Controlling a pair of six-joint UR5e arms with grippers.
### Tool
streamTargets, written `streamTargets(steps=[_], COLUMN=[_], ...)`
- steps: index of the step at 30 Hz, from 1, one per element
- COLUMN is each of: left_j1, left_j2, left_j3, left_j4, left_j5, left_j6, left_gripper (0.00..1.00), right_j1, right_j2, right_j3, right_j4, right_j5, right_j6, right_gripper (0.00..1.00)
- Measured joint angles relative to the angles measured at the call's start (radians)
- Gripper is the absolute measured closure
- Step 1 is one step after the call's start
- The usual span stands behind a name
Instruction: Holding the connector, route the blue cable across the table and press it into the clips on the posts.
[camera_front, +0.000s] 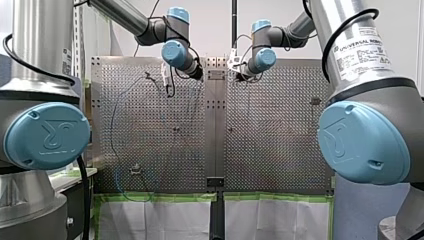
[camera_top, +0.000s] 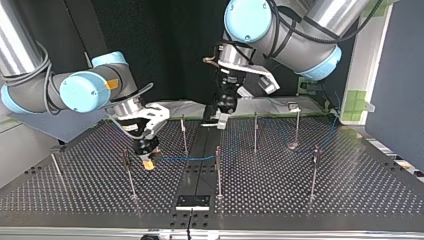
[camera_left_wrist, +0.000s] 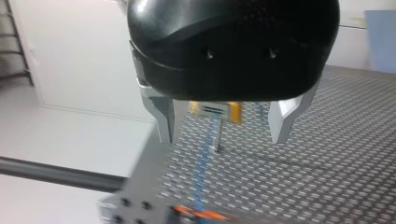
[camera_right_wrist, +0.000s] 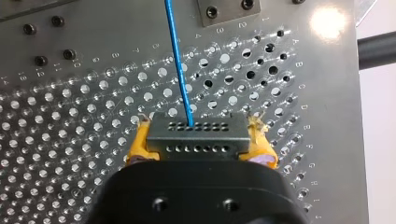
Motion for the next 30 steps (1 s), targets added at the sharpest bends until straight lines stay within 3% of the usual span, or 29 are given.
streamTargets(steps=[7,14,30], left_j1=[-0.028,-0.053,-0.070], left_j2=[0.002,-0.055,-0.205], left_j3=[0.060,0.125,0.274], left_j4=[-0.034,-0.070,-0.106], left_j5=[-0.018,-0.046,-0.083], left_j6=[0.007,0.037,0.041], left_gripper=[0.00,0.00,0.00], right_j1=[0.000,0.000,0.001], right_j2=[-0.002,-0.006,-0.010], right_j3=[-0.002,-0.008,-0.008], right_j4=[0.002,0.009,0.011], right_j5=[0.000,0.000,0.000], right_j6=[-0.004,-0.011,-0.011], right_gripper=[1.00,1.00,1.00])
